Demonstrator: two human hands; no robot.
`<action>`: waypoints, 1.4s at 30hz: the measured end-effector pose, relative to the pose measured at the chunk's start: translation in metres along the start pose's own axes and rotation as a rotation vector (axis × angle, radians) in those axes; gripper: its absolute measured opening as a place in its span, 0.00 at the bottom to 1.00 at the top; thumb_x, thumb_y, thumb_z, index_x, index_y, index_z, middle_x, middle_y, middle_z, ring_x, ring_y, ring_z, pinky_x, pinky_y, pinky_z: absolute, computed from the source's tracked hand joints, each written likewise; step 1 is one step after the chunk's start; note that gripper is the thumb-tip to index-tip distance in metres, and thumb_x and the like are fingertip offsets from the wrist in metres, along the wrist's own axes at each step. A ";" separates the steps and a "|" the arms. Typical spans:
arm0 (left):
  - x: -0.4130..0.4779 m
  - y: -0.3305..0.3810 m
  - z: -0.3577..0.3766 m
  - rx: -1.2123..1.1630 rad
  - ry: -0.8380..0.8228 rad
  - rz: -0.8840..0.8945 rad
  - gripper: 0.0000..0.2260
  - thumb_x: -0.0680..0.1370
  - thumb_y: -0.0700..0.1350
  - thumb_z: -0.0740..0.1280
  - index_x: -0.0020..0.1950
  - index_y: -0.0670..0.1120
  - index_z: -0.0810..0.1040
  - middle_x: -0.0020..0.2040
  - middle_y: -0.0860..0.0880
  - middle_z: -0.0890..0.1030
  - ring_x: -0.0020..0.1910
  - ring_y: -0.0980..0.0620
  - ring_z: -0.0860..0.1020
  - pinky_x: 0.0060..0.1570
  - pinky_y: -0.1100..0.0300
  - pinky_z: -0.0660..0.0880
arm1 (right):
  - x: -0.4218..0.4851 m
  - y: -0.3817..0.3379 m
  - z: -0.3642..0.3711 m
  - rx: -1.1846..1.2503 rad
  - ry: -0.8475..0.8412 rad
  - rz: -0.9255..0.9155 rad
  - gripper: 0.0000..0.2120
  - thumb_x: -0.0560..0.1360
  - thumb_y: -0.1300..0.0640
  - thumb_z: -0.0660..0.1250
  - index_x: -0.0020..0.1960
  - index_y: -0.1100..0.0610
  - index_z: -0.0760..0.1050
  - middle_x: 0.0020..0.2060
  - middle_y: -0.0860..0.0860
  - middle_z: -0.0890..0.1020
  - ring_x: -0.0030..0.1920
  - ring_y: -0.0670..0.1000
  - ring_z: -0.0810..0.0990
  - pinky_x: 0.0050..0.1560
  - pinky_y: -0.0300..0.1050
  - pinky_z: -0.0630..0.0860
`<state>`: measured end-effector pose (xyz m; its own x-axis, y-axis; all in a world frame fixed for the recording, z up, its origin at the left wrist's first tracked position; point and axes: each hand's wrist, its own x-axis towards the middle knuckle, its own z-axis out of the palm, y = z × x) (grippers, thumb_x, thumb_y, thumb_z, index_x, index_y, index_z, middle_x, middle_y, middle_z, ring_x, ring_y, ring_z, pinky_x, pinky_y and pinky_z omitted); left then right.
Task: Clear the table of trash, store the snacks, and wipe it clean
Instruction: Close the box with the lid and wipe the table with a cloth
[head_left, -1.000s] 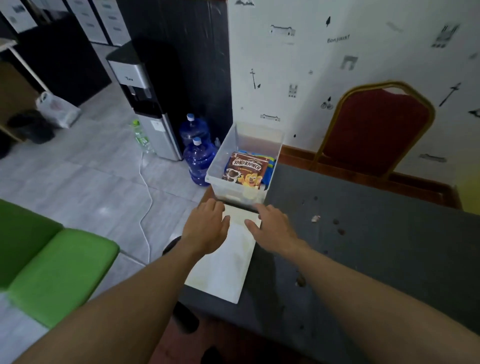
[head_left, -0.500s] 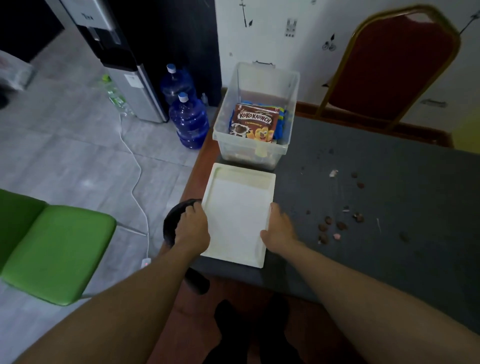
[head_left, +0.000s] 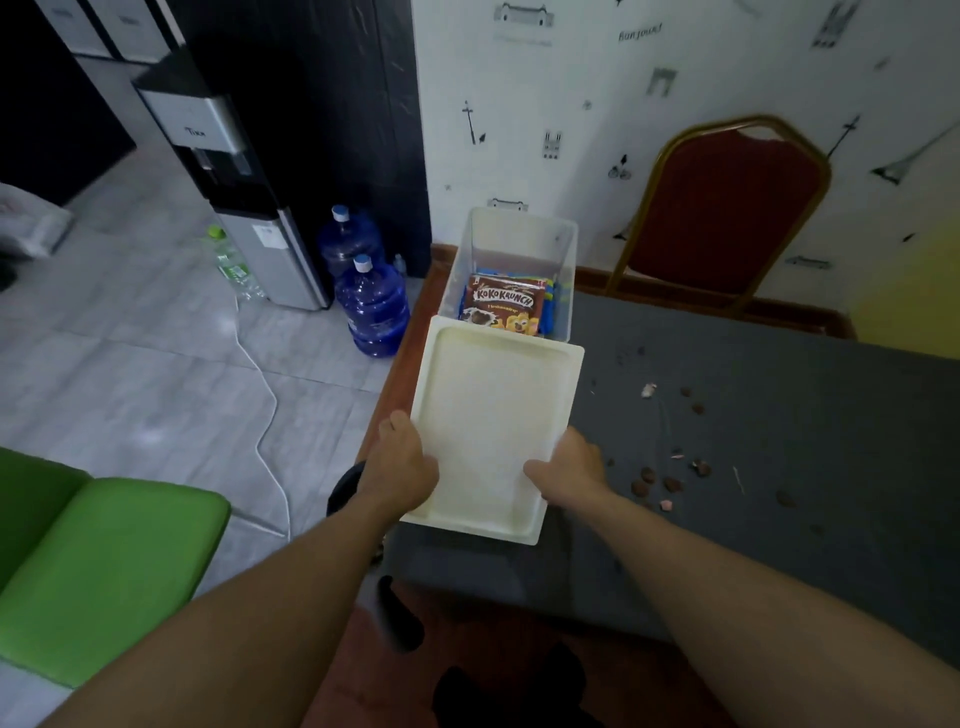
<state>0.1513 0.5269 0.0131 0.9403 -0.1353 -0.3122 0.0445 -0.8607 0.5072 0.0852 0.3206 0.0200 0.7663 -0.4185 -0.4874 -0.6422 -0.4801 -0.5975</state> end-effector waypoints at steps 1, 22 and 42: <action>0.002 0.007 -0.007 -0.007 0.013 0.003 0.17 0.77 0.45 0.67 0.61 0.47 0.63 0.58 0.47 0.70 0.53 0.48 0.75 0.57 0.51 0.78 | 0.000 -0.006 -0.007 0.003 0.019 -0.019 0.16 0.67 0.53 0.68 0.55 0.54 0.74 0.48 0.50 0.81 0.41 0.52 0.80 0.31 0.43 0.78; 0.133 0.115 -0.045 0.123 0.250 0.126 0.11 0.80 0.38 0.63 0.62 0.40 0.71 0.60 0.42 0.72 0.54 0.49 0.71 0.56 0.58 0.72 | 0.139 -0.081 -0.099 -0.086 0.223 -0.169 0.07 0.77 0.57 0.66 0.47 0.61 0.78 0.48 0.54 0.82 0.43 0.53 0.80 0.32 0.40 0.71; 0.184 0.122 -0.036 0.361 0.202 0.195 0.25 0.83 0.46 0.56 0.78 0.42 0.53 0.75 0.42 0.62 0.71 0.45 0.68 0.68 0.53 0.70 | 0.186 -0.121 -0.082 -0.403 0.215 -0.346 0.33 0.84 0.49 0.54 0.81 0.56 0.41 0.81 0.53 0.42 0.80 0.57 0.43 0.79 0.55 0.51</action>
<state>0.3424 0.4149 0.0464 0.9681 -0.2441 -0.0573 -0.2265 -0.9494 0.2174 0.3039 0.2381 0.0539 0.9396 -0.3120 -0.1407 -0.3423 -0.8555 -0.3886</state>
